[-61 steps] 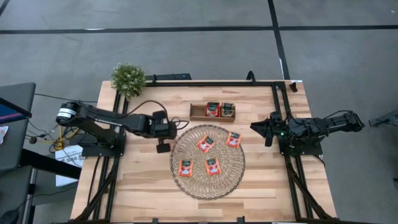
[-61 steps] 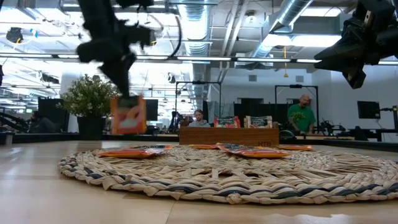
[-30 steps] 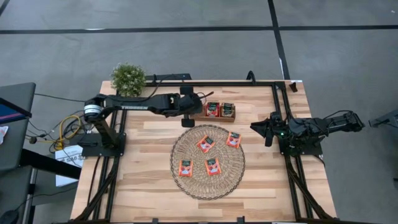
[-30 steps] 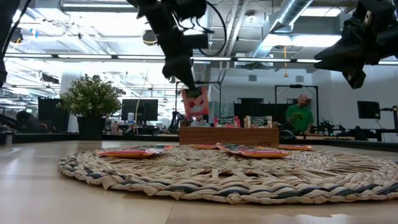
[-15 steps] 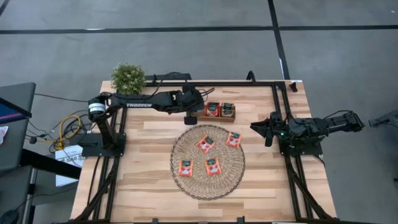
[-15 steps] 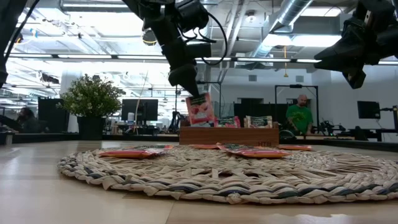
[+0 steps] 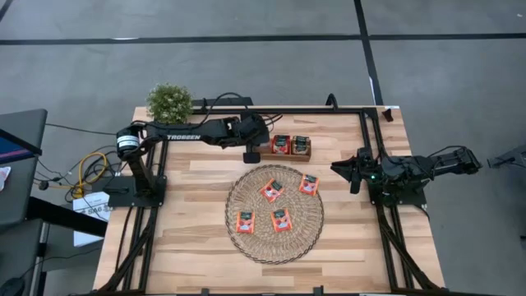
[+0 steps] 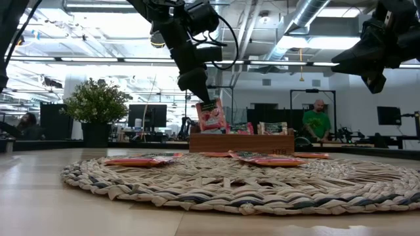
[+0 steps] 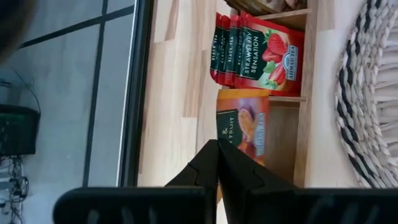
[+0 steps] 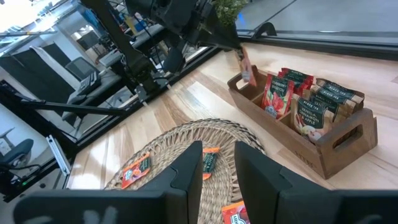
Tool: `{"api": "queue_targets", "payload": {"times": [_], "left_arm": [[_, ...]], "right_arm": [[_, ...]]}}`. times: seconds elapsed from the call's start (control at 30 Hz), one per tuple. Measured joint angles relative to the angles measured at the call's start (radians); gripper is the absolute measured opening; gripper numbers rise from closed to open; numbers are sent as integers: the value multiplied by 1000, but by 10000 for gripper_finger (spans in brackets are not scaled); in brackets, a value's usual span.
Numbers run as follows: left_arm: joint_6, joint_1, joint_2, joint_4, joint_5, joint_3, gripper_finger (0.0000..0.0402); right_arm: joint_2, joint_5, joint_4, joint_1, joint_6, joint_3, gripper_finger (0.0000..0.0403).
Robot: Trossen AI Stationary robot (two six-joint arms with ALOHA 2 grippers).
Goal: Pick & Place Tea
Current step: Put the orange tea bag into the left section of the wooden organizer
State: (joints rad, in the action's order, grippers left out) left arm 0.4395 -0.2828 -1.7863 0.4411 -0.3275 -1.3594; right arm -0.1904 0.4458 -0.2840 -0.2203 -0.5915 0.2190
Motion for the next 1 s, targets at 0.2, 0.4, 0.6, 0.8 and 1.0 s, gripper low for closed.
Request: {"api": "queue_targets", "payload": {"times": [0.2,0.4,0.6,0.8,1.0], "left_arm": [[29,-10,-25,27,1,-1,0],[46,-9,-69,17,-1,-1,0],[55,-10,-76,16,0,-1,0],[137,-10,-76,11,11,-1,0],[150,-10,-76,2,9,-1,0]], "right_arm": [[0,0,0,0,-1,0,85],[0,0,0,0,-2,0,85],[0,0,0,0,-2,0,85],[0,0,1,0,-2,0,85],[0,0,0,0,-2,0,85]]}}
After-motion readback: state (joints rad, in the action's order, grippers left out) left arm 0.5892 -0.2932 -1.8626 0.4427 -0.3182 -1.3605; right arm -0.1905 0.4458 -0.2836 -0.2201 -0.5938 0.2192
